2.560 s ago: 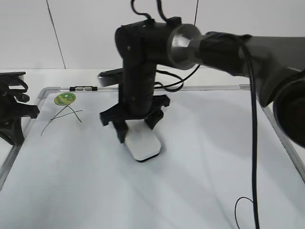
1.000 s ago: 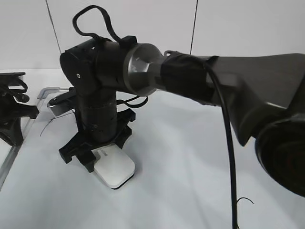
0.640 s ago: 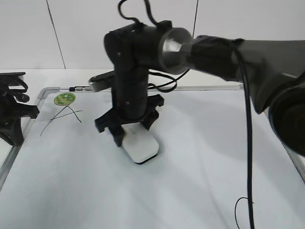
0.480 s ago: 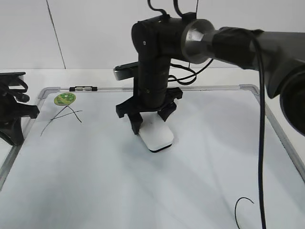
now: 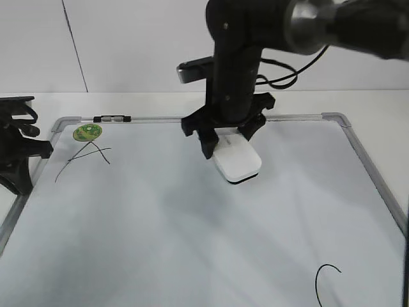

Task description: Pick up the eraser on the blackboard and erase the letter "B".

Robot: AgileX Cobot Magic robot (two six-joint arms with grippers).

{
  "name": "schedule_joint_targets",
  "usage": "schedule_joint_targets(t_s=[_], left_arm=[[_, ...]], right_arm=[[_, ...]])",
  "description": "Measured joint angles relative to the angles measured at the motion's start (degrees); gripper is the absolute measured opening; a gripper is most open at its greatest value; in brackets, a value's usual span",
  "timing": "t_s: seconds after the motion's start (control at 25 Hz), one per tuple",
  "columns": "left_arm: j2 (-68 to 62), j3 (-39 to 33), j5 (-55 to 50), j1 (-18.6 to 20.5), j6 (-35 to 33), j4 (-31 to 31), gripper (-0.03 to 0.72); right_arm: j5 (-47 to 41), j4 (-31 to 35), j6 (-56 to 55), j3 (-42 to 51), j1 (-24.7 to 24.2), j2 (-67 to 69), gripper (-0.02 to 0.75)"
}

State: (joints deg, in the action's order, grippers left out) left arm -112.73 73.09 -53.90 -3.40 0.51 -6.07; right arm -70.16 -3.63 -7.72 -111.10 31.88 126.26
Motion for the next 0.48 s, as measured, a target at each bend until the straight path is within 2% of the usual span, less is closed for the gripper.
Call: schedule_joint_targets(t_s=[0.12, 0.48], left_arm=[[0.00, 0.00, 0.00, 0.00, 0.00, 0.00, 0.020], [0.00, 0.00, 0.24, 0.00, 0.00, 0.00, 0.020]], right_arm=[[0.00, 0.00, -0.21, 5.65, -2.28, -5.76, 0.534], [0.00, 0.43, -0.11, 18.51, -14.12, -17.06, 0.534]])
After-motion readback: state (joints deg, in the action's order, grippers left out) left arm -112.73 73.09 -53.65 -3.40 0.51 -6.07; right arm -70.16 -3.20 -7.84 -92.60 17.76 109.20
